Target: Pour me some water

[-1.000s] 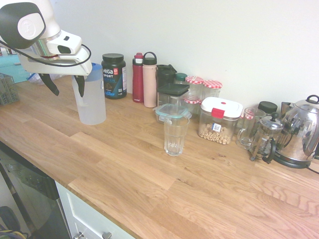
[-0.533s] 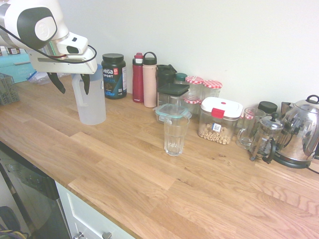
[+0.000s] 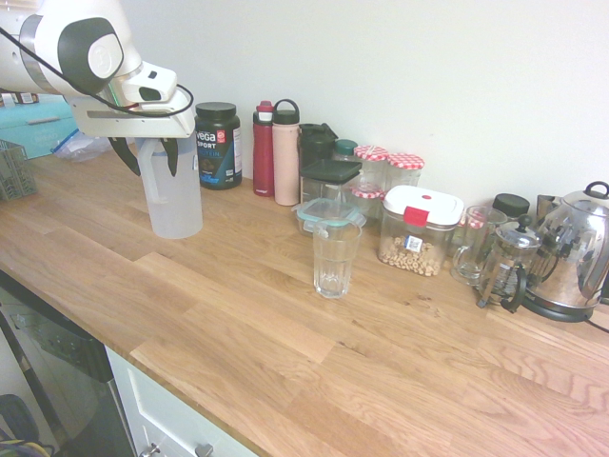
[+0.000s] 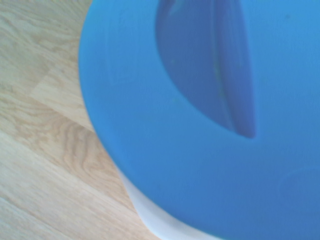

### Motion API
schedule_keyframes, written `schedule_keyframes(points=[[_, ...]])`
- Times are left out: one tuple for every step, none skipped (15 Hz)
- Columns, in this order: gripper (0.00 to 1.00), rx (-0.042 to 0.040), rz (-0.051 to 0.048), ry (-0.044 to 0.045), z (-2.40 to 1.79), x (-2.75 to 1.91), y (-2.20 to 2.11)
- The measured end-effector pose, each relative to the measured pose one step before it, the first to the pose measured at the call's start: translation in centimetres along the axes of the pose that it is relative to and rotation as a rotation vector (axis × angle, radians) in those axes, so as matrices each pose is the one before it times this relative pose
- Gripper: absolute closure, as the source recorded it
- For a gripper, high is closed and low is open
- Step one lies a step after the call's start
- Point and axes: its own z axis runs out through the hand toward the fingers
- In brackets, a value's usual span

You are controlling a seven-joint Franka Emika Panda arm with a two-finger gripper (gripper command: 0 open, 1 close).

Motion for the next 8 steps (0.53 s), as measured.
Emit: schedule_keyframes(points=[[1.0,-0.00047,0.00114,0.00026,0.005,0.034,0.04],[1.0,-0.00022,0.00125,0.00014,0.001,0.036,0.042],[1.0,-0.00024,0.00094,0.00029,-0.002,0.032,0.033],[1.0,-0.0001,0.0005,0.0002,-0.004,0.013,0.009],[1.0,-0.00006,0.0005,0.00005,0.0,0.011,0.013],[1.0,-0.00002,0.00052,0.00004,-0.001,0.014,0.015],[1.0,0.0,0.00055,0.00001,-0.001,0.008,0.008],[1.0,-0.00016,0.00062,-0.00038,0.003,-0.013,-0.008]])
